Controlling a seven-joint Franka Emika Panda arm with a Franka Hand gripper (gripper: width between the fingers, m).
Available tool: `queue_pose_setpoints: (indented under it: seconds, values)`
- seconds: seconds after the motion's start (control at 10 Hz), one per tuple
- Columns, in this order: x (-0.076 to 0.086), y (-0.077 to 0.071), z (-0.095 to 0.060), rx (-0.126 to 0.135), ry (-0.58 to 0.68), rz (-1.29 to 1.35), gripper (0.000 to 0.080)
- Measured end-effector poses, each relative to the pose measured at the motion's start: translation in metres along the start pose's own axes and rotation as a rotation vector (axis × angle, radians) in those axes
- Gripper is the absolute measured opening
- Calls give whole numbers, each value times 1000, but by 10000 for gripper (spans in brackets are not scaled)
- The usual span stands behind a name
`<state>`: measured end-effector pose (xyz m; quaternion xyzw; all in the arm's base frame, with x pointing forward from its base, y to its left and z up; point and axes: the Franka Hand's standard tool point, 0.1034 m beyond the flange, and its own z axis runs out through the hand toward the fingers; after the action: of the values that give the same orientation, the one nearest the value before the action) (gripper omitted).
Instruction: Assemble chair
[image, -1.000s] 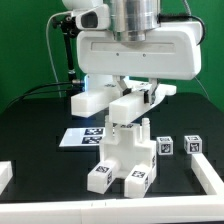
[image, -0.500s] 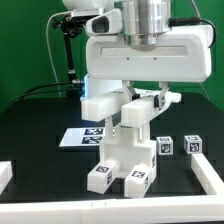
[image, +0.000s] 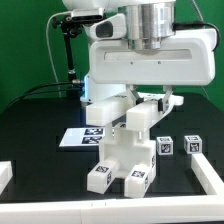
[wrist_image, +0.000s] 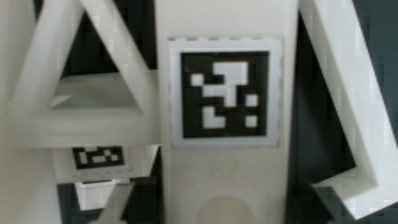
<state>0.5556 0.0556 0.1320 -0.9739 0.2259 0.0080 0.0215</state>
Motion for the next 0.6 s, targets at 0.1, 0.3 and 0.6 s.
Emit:
queue_pose_setpoints:
  seconds: [0.1, 0.3, 0.6]
  values:
    - [0, 2, 0, 16, -14, -1, 284]
    - [0, 7, 0, 28, -32, -12, 284]
    - [-2, 10, 0, 26, -63, -8, 284]
